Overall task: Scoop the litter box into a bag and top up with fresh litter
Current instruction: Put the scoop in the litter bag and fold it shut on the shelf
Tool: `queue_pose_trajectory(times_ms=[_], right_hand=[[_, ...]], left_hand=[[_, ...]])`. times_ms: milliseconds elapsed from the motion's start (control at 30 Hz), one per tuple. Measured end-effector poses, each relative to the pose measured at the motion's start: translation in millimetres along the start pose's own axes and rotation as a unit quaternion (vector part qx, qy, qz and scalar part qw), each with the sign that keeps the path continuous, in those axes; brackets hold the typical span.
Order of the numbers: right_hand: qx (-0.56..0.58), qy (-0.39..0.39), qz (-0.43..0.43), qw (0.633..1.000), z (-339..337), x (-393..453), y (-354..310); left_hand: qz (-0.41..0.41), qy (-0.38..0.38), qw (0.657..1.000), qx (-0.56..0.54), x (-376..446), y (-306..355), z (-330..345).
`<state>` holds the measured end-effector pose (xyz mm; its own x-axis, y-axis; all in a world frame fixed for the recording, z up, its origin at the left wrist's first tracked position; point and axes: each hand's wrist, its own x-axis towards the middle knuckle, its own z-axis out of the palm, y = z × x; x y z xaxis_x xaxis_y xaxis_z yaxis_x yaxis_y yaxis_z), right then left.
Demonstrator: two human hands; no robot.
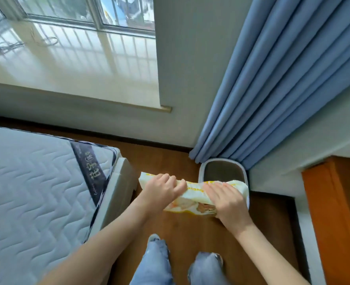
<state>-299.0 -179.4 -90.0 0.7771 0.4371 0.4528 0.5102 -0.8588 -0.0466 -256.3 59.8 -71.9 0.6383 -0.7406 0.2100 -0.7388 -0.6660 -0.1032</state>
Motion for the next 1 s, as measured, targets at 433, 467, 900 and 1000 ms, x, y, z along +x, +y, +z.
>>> queue_pose_trajectory(times_ms=[433, 467, 900, 1000], right_hand=[[-0.003, 0.155, -0.051, 0.987, -111.5, 18.4, -56.5], [0.012, 0.151, -0.067, 0.986, -111.3, 17.2, -54.5], [0.271, 0.084, -0.315, 0.906, -116.5, -6.8, -73.6], [0.321, 0.061, -0.37, 0.87, -126.5, -19.9, -97.0]], left_hand=[[-0.151, 0.18, 0.969, 0.075, -58.2, 52.5, -132.4], [-0.167, 0.182, 0.965, 0.086, -61.6, 59.5, -134.7], [-0.467, 0.118, 0.857, 0.183, -129.8, 231.1, -166.6], [-0.523, 0.108, 0.816, 0.222, -146.7, 274.3, -180.9]])
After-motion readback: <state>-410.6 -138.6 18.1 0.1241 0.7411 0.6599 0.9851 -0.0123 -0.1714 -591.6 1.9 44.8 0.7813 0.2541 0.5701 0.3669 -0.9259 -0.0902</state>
